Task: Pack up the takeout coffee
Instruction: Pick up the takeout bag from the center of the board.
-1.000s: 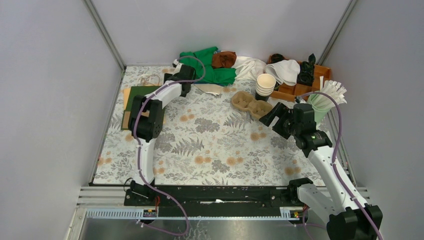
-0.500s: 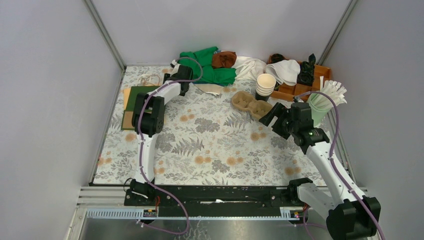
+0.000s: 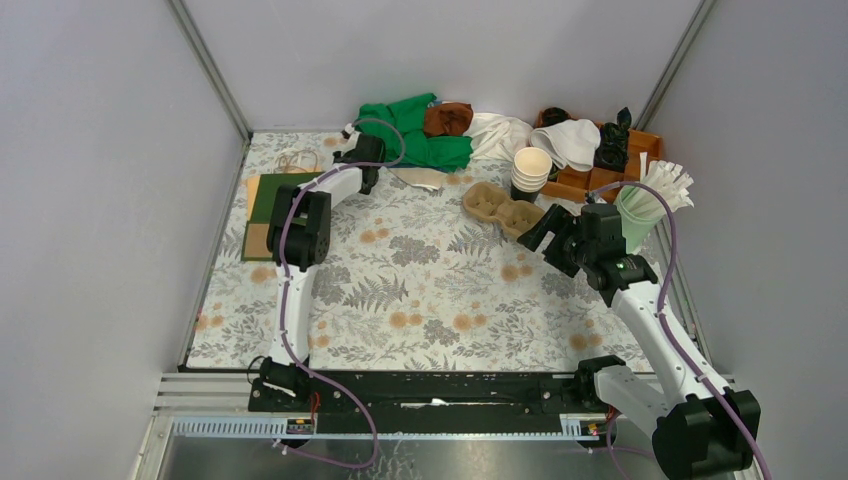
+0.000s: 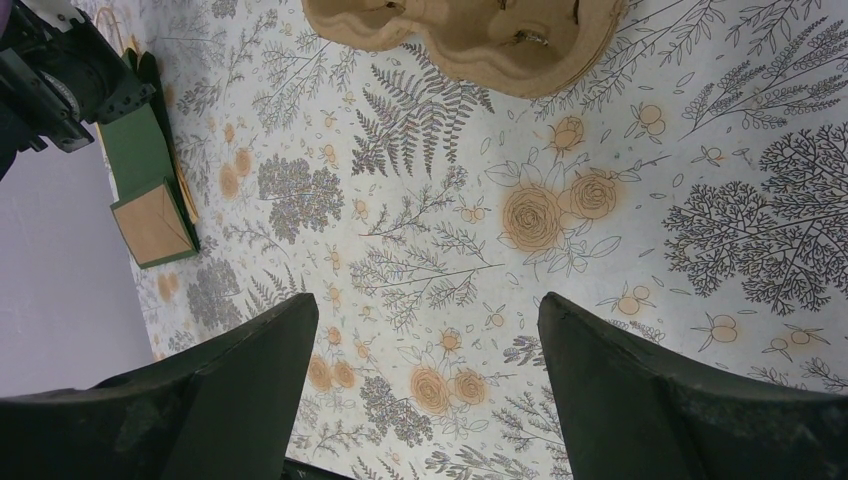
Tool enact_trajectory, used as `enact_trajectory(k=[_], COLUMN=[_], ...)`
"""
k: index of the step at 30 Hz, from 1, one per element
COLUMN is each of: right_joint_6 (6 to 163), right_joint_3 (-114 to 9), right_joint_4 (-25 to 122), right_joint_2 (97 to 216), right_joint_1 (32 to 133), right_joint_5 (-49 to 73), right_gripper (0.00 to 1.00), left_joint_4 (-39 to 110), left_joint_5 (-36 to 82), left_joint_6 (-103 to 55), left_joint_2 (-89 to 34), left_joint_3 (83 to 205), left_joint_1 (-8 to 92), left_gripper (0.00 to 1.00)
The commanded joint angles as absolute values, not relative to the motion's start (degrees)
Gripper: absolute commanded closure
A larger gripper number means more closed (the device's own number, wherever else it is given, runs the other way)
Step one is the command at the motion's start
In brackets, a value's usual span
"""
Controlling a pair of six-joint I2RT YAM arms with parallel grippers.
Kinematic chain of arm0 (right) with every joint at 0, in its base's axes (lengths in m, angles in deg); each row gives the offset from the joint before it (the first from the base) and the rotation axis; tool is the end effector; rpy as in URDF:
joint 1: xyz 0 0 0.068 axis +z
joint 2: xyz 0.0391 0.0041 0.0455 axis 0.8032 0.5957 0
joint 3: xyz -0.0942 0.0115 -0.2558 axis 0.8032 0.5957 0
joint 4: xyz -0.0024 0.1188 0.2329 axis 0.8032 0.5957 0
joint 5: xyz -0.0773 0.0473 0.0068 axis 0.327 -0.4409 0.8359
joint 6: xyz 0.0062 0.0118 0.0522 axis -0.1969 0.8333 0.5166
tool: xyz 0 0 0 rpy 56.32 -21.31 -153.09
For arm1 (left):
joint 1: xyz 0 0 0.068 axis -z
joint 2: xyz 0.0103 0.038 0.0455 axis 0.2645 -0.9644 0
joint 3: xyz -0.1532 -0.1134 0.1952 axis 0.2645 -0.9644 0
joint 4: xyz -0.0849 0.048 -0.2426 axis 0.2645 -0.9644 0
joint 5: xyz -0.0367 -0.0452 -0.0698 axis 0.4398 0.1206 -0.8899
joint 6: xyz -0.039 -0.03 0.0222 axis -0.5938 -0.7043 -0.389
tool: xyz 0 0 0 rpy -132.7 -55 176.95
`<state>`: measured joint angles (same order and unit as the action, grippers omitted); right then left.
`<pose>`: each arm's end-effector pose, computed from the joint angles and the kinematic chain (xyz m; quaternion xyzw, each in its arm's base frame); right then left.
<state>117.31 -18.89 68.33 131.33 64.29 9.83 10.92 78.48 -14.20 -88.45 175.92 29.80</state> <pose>0.2087 0.0462 0.2710 0.1813 0.8620 0.2694 0.3893 0.4972 -0.1014 0.1366 -0.0257 0.8814 0.3359 0.3311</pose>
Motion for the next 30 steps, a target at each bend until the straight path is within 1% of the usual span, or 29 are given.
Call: enact_trajectory(k=[1, 2, 7, 12, 16, 20, 27, 30], right_joint_6=[116.5, 116.4, 116.3, 118.0, 118.6, 118.3, 117.3, 117.2], right_joint_3=[-20.4, -20.3, -20.5, -21.3, -23.4, -25.7, -32.4, -33.9], right_joint_4=[67.8, 67.8, 67.6, 66.3, 66.4, 66.2, 68.9, 68.7], right_joint_2=[130.6, 130.6, 130.6, 132.0, 133.2, 133.7, 138.2, 140.5], right_joint_1=[64.7, 64.7, 64.7, 64.8, 66.1, 66.4, 66.3, 66.4], right_joint_5=[10.9, 10.9, 10.6, 7.4, 6.4, 6.1, 2.6, -1.4], right_gripper=[0.11, 0.11, 0.11, 0.12, 0.13, 0.16, 0.20, 0.26], left_joint_4=[13.3, 13.3, 12.1, 8.4, 8.6, 8.6, 12.8, 17.7], left_joint_5=[81.4, 81.8, 82.9, 85.0, 84.4, 83.0, 76.8, 73.6], left_joint_6=[-13.9, -13.9, -14.0, -17.1, -20.5, -25.5, -31.9, -33.3], left_joint_2=[-88.5, -88.4, -84.8, -76.5, -68.5, -59.3, -44.5, -39.3], left_joint_3=[178.4, 178.4, 176.9, 173.1, 166.4, 157.1, 140.3, 132.6], left_joint_1=[29.5, 29.5, 30.7, 36.2, 42.7, 50.2, 63.9, 69.2], left_gripper=[0.94, 1.00, 1.00, 1.00, 1.00, 1.00, 1.00, 1.00])
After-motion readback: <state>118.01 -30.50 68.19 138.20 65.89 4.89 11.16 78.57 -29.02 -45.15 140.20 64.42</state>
